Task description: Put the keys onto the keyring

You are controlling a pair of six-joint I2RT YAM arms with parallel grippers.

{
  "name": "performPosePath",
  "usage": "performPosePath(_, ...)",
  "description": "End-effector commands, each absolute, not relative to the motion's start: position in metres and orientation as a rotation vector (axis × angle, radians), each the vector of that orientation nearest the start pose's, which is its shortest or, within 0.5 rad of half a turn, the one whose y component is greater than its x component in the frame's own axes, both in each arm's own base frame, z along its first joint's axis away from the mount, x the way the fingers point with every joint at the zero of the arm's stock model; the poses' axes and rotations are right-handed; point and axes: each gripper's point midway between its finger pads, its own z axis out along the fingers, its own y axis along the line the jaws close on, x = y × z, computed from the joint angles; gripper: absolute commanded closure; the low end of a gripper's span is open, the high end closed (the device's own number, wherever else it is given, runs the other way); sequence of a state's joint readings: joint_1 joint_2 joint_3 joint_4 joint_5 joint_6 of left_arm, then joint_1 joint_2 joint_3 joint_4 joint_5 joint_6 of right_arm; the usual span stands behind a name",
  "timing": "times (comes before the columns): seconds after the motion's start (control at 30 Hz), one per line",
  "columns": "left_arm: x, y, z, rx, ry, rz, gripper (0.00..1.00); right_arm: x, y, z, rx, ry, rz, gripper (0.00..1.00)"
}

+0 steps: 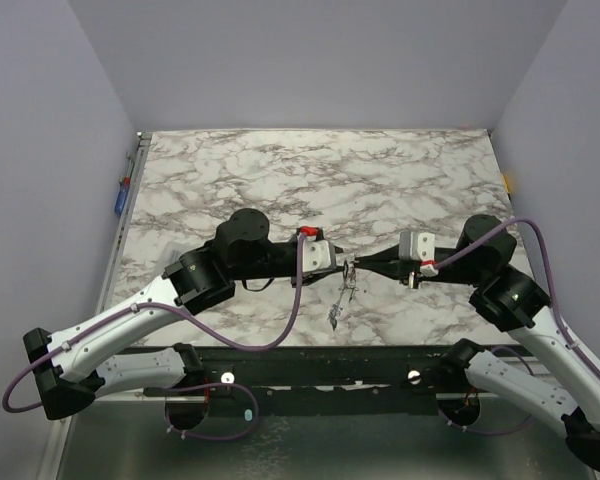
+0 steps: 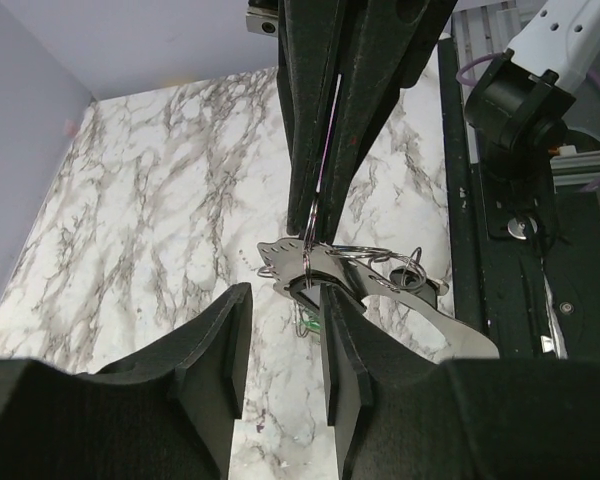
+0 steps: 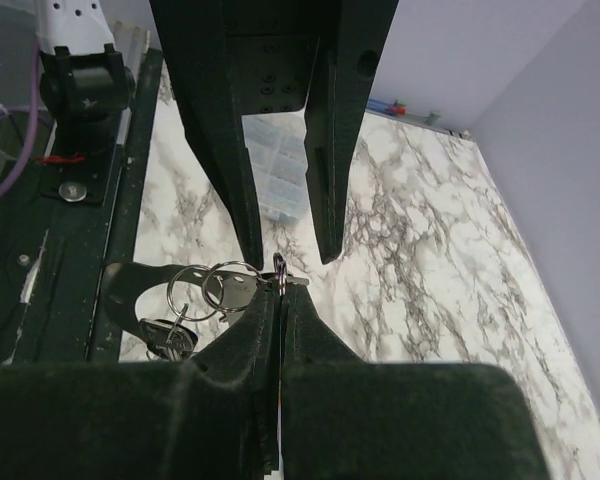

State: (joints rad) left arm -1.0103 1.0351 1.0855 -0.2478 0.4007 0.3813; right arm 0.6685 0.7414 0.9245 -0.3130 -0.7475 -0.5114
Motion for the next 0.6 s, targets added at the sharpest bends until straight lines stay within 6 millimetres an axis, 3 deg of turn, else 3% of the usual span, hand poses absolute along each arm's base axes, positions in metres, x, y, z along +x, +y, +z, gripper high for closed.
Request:
performPosePath(0.0, 0.1358, -0.3316, 0.3368, 1.371, 1.137, -0.841, 0.64, 0.1329, 0.2526, 0.3489, -1.359, 0.951, 0.809, 0.99)
performPosePath(0.37, 0.1357, -0.3376, 0.3350, 1.388, 1.121, -0.854, 0.83, 0.1334, 0.2535, 0.3466, -1.354, 0.959, 0.816, 0.99)
performPosePath(0.5, 0.1335, -0.3387, 0.3352, 1.395, 1.111, -0.865, 0.98, 0.1346, 0.2535, 0.3456, -1.351, 0.964, 0.812, 0.99)
performPosePath(0.57, 0.1324, -0.3390, 0.3337, 1.401, 1.108, -0.870, 1.00, 0.1359, 0.2535, 0.3458, -1.344, 0.969, 0.810, 0.99)
